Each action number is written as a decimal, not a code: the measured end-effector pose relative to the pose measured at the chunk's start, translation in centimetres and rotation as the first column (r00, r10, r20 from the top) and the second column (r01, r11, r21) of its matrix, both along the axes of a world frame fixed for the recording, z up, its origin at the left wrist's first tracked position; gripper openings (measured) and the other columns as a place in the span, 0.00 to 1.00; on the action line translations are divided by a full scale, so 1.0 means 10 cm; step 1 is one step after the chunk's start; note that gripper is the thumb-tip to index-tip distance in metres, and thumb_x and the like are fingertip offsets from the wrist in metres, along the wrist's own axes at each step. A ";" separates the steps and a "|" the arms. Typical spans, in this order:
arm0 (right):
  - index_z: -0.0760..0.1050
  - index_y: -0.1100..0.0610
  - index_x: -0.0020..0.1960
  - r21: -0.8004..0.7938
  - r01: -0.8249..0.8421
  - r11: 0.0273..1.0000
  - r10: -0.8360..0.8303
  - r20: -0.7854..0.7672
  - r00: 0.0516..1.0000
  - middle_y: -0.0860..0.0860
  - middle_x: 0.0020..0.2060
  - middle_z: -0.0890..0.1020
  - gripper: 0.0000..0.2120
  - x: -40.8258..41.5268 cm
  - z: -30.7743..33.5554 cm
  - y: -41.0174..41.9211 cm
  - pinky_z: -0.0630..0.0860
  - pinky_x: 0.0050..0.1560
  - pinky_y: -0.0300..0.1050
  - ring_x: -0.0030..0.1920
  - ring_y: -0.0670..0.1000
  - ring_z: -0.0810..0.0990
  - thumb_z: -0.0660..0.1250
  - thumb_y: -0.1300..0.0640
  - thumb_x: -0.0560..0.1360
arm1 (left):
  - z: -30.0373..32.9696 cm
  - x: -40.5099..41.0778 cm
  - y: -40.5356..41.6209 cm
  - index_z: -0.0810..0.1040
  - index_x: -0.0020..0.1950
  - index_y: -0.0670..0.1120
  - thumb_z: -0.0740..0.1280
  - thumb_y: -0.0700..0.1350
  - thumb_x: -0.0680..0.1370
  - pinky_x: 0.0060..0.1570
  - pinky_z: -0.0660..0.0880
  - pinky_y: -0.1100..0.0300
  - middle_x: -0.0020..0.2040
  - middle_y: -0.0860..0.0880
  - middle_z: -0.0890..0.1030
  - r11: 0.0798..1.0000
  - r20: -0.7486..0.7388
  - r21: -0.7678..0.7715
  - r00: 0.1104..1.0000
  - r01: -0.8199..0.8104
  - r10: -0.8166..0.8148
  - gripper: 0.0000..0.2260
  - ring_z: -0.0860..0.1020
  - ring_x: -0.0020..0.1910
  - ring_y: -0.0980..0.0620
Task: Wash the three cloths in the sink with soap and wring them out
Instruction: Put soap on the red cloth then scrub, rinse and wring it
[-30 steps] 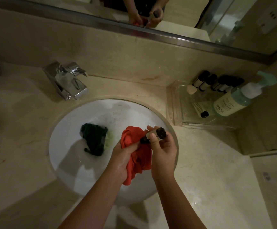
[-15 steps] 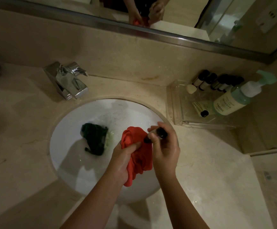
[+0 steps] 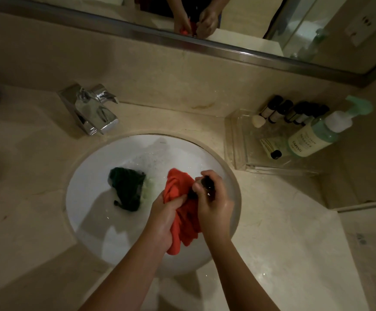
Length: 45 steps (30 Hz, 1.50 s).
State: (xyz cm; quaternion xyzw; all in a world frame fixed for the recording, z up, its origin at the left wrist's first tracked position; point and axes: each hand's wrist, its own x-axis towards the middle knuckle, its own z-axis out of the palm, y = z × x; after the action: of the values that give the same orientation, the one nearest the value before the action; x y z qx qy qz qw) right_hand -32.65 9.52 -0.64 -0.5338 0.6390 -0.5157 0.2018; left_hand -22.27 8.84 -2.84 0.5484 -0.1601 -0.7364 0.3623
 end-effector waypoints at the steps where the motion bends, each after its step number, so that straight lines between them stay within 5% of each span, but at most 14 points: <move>1: 0.74 0.49 0.55 -0.005 0.019 1.000 -0.018 0.034 0.999 0.39 0.45 0.79 0.13 0.00 -0.01 0.00 0.72 0.47 0.25 0.47 0.35 0.79 0.68 0.63 0.75 | 0.00 0.01 0.00 0.79 0.60 0.48 0.70 0.46 0.76 0.37 0.79 0.49 0.51 0.40 0.84 1.000 0.016 0.009 1.000 0.002 -0.003 0.13 0.83 0.42 0.39; 5: 0.72 0.43 0.57 0.040 -0.006 0.999 0.007 -0.007 1.000 0.37 0.46 0.78 0.11 0.01 -0.05 0.01 0.72 0.49 0.25 0.49 0.35 0.78 0.66 0.54 0.76 | 0.01 0.03 -0.01 0.80 0.58 0.50 0.70 0.46 0.76 0.41 0.81 0.48 0.48 0.44 0.85 0.999 0.011 -0.033 0.999 0.034 -0.034 0.11 0.84 0.45 0.41; 10: 0.64 0.34 0.64 0.252 -0.164 0.954 0.137 0.123 0.983 0.36 0.54 0.76 0.21 -0.12 -0.03 -0.06 0.71 0.56 0.28 0.57 0.34 0.75 0.63 0.57 0.80 | -0.01 0.03 -0.01 0.80 0.59 0.50 0.72 0.47 0.74 0.51 0.80 0.44 0.49 0.45 0.86 1.000 0.051 -0.023 0.999 0.020 -0.019 0.14 0.84 0.48 0.43; 13: 0.61 0.39 0.69 0.259 -0.359 0.897 0.311 0.208 0.927 0.37 0.63 0.72 0.27 -0.19 -0.02 -0.03 0.70 0.66 0.35 0.66 0.38 0.72 0.60 0.65 0.81 | -0.04 0.05 -0.04 0.80 0.58 0.48 0.72 0.42 0.74 0.49 0.81 0.48 0.49 0.44 0.85 1.000 0.037 -0.021 0.999 -0.005 0.006 0.13 0.84 0.48 0.43; 17: 0.68 0.45 0.65 0.220 -0.394 0.893 0.335 0.262 0.905 0.41 0.55 0.77 0.25 -0.26 0.00 -0.05 0.71 0.59 0.31 0.58 0.36 0.76 0.64 0.70 0.77 | -0.05 0.11 -0.07 0.81 0.58 0.47 0.71 0.40 0.74 0.45 0.79 0.51 0.48 0.43 0.85 0.998 0.035 -0.050 0.999 0.042 -0.040 0.13 0.84 0.47 0.43; 22: 0.74 0.50 0.57 0.201 -0.477 0.855 0.377 0.392 0.840 0.41 0.51 0.79 0.14 -0.29 0.01 -0.08 0.75 0.54 0.40 0.54 0.45 0.78 0.67 0.62 0.74 | -0.02 0.13 -0.06 0.81 0.55 0.43 0.71 0.39 0.72 0.48 0.77 0.51 0.48 0.41 0.85 0.997 -0.053 -0.049 0.997 0.060 -0.063 0.12 0.84 0.46 0.43; 26: 0.70 0.55 0.57 0.169 -0.540 0.824 0.411 0.476 0.777 0.57 0.51 0.78 0.14 -0.27 0.01 -0.06 0.75 0.54 0.58 0.53 0.57 0.77 0.68 0.55 0.74 | -0.02 0.16 -0.06 0.84 0.52 0.44 0.72 0.44 0.69 0.45 0.77 0.52 0.47 0.42 0.85 0.997 -0.122 -0.059 0.991 0.049 -0.056 0.13 0.84 0.44 0.46; 28: 0.71 0.52 0.57 0.187 -0.540 0.820 0.404 0.480 0.779 0.58 0.51 0.79 0.15 -0.27 0.01 -0.05 0.75 0.54 0.60 0.53 0.60 0.78 0.70 0.54 0.72 | 0.00 0.17 -0.06 0.83 0.53 0.44 0.72 0.45 0.68 0.43 0.77 0.54 0.46 0.43 0.85 0.995 -0.114 -0.072 0.991 0.062 -0.070 0.15 0.84 0.42 0.47; 31: 0.73 0.48 0.61 0.223 -0.502 0.836 0.373 0.441 0.817 0.53 0.54 0.79 0.18 -0.27 0.01 -0.05 0.78 0.55 0.48 0.56 0.51 0.79 0.70 0.56 0.72 | 0.00 0.18 -0.06 0.82 0.56 0.43 0.72 0.45 0.66 0.45 0.78 0.52 0.45 0.43 0.85 0.994 -0.086 -0.064 0.992 0.089 -0.094 0.18 0.84 0.42 0.47; 36: 0.77 0.58 0.53 0.193 -0.422 0.886 0.325 0.390 0.862 0.53 0.47 0.81 0.09 -0.23 0.03 -0.05 0.75 0.52 0.39 0.50 0.50 0.80 0.67 0.61 0.73 | -0.01 0.15 -0.06 0.81 0.55 0.43 0.70 0.40 0.73 0.39 0.78 0.53 0.43 0.42 0.85 0.996 -0.065 -0.042 0.994 0.083 -0.085 0.11 0.84 0.38 0.46; 40: 0.78 0.58 0.52 0.191 -0.309 0.932 0.225 0.364 0.904 0.51 0.46 0.82 0.14 -0.20 0.02 -0.04 0.77 0.52 0.44 0.50 0.50 0.81 0.67 0.51 0.72 | -0.02 0.14 -0.05 0.81 0.58 0.44 0.73 0.44 0.69 0.53 0.78 0.47 0.50 0.42 0.85 0.996 -0.058 -0.028 0.994 0.089 -0.091 0.18 0.84 0.49 0.42; 45: 0.77 0.64 0.53 0.099 -0.190 0.977 0.098 0.580 0.808 0.57 0.47 0.84 0.13 -0.17 0.08 -0.04 0.80 0.54 0.52 0.51 0.57 0.82 0.70 0.57 0.72 | 0.02 0.11 -0.04 0.80 0.58 0.47 0.77 0.48 0.66 0.58 0.77 0.44 0.50 0.43 0.85 0.997 -0.052 -0.010 0.996 0.074 -0.074 0.22 0.83 0.51 0.41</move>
State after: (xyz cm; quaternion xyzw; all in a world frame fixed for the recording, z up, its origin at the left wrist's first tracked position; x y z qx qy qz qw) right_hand -34.38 9.14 0.15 -0.3844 0.5438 -0.5849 0.4630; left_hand -21.19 8.45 -2.66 0.5210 -0.1736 -0.7629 0.3411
